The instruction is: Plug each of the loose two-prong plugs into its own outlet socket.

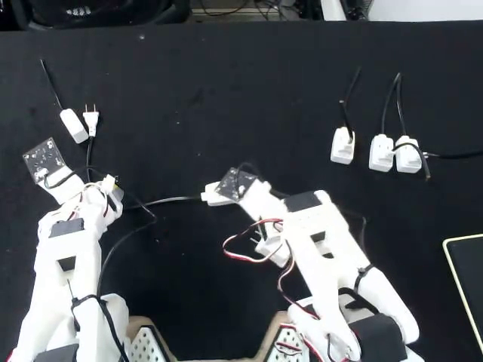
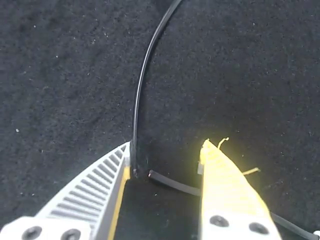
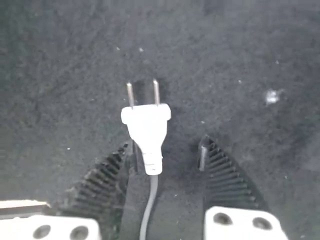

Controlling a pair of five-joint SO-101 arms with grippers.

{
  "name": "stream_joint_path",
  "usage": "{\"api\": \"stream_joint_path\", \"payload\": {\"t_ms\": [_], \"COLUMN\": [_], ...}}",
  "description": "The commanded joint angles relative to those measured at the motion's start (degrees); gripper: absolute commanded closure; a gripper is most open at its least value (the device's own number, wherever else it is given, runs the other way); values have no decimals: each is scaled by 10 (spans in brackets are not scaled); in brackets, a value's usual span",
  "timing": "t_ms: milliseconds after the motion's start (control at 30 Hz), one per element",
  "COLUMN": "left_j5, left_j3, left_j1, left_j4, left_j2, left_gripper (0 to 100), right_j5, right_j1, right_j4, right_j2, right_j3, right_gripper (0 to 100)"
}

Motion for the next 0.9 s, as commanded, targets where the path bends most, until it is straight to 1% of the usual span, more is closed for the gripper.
{"api": "stream_joint_path", "payload": {"t_ms": [0,100,200,500,700,867], "left_j5": [6,6,6,6,6,6], "left_j3": [-5,-5,-5,-5,-5,-4], "left_j1": [0,0,0,0,0,0], "left_j4": [-8,-8,-8,-8,-9,-9], "left_j2": [-15,-15,-15,-14,-13,-13], "left_gripper": [780,780,780,780,780,780], "right_j5": [-5,-1,21,32,32,35], "right_j1": [-60,-82,-82,-83,-83,-79], "right_j4": [24,27,29,23,-52,-73], "right_j2": [-51,-105,-145,-190,-187,-186], "right_j3": [-12,8,34,115,151,156], "right_gripper": [818,818,818,818,818,819]}}
